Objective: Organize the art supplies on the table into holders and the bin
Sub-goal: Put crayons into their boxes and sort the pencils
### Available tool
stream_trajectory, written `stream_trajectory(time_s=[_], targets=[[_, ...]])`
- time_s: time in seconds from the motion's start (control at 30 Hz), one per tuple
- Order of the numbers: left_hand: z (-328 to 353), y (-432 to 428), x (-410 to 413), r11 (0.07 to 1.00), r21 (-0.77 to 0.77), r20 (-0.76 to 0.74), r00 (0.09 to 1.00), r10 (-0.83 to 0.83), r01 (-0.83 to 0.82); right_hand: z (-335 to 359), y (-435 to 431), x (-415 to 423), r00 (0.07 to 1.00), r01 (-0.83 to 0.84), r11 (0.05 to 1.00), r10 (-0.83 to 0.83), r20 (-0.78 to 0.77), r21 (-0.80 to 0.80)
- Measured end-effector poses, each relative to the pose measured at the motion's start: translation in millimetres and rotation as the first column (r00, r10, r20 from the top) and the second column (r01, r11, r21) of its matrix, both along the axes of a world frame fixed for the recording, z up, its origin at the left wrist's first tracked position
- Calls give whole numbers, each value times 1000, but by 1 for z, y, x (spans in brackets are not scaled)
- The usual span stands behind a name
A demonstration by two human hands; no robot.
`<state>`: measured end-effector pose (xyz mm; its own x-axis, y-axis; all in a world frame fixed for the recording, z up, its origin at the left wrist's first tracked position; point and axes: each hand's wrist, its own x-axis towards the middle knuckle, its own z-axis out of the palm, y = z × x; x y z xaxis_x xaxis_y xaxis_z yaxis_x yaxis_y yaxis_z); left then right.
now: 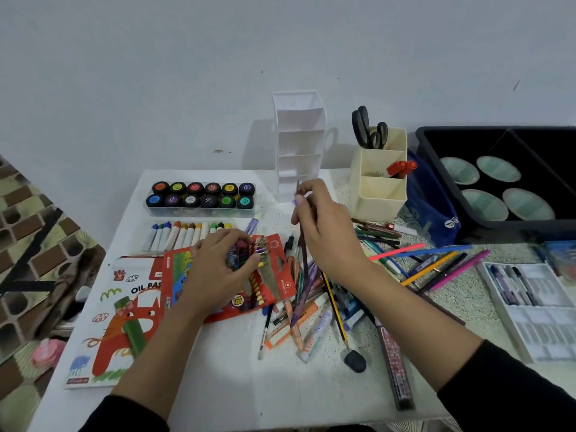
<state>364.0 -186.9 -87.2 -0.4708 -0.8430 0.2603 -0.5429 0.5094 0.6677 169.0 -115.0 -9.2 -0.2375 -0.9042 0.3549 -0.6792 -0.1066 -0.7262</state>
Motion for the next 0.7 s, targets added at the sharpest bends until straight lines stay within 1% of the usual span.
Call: stream_trajectory(time_s=[0.07, 0.13, 0.23, 0.33, 0.4, 0.53, 0.63, 0.7], targets=[[0, -1, 1, 1000, 10, 5, 1000, -2, 2, -2, -1, -2, 992, 38, 999, -36, 124, -11], [-1, -1, 1, 1000, 17, 13, 1000, -1, 1, -5, -1, -5, 952, 72, 997, -72, 297, 10], [0, -1, 1, 1000, 16, 0, 1000, -8, 8, -10, 0, -9, 846, 164, 985, -165, 506, 48], [0, -1, 1, 1000, 17, -9, 1000, -10, 10, -11, -5, -15, 721, 246, 968, -220, 657, 54], [0, -2, 1, 1000, 18, -7, 1000, -10, 10, -11, -9, -17, 669, 233, 969, -219, 710, 80], [1, -2, 1, 1000, 20, -1, 1000, -10, 10, -14, -12, -14, 648, 115, 985, -174, 741, 130], [0, -1, 0, 1000, 17, 6, 1000, -6, 6, -25, -9, -13, 637, 37, 974, -195, 746, 223], [0, -1, 0, 1000, 18, 9, 1000, -6, 6, -30, -4, -17, 607, -32, 960, -202, 768, 278]])
